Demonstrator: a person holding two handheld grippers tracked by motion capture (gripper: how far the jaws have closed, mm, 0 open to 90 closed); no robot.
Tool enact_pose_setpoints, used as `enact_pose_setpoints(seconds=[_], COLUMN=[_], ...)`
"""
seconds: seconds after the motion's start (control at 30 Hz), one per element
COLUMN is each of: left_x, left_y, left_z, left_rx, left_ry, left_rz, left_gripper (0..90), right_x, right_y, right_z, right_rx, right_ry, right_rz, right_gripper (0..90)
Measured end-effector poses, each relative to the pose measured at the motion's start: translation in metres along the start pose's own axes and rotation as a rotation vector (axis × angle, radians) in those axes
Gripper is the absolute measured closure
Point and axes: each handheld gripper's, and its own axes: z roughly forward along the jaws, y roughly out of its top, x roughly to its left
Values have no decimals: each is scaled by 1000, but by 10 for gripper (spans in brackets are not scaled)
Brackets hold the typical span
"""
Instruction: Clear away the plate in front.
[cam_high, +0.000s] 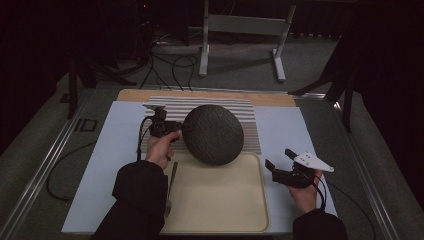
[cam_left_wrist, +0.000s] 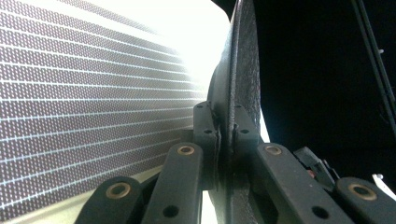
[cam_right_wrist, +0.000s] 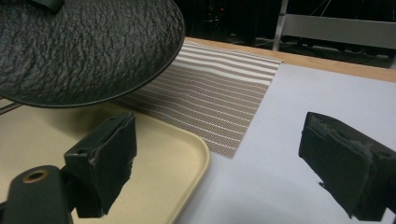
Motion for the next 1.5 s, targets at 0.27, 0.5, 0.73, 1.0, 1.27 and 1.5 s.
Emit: enact_pose_setpoints(seconds=[0.27, 0.5, 0.73, 1.0, 1.27, 1.5], left_x=[-2, 0, 2, 6, 13, 17], left_y=[-7, -13, -18, -25, -32, -38], left_z=[-4, -8, -11, -13, -13, -15], left_rx=[-3, -5, -6, 0, 5, 9], left_ry=[-6, -16, -16, -19, -12, -17], left_rz=[-4, -14, -23, -32, -41, -44], left_gripper=[858, 857, 857, 857, 857, 857], right_x=[0, 1, 0, 0, 1, 0], right_y=[0, 0, 0, 0, 0, 0], right_z=[0, 0, 0, 0, 0, 0], right_rx=[0, 2, 0, 1, 2, 3], right_ry=[0, 0, 0, 0, -1, -2], right_rz=[0, 1, 0, 1, -2, -5], right_gripper=[114, 115, 115, 115, 114, 114])
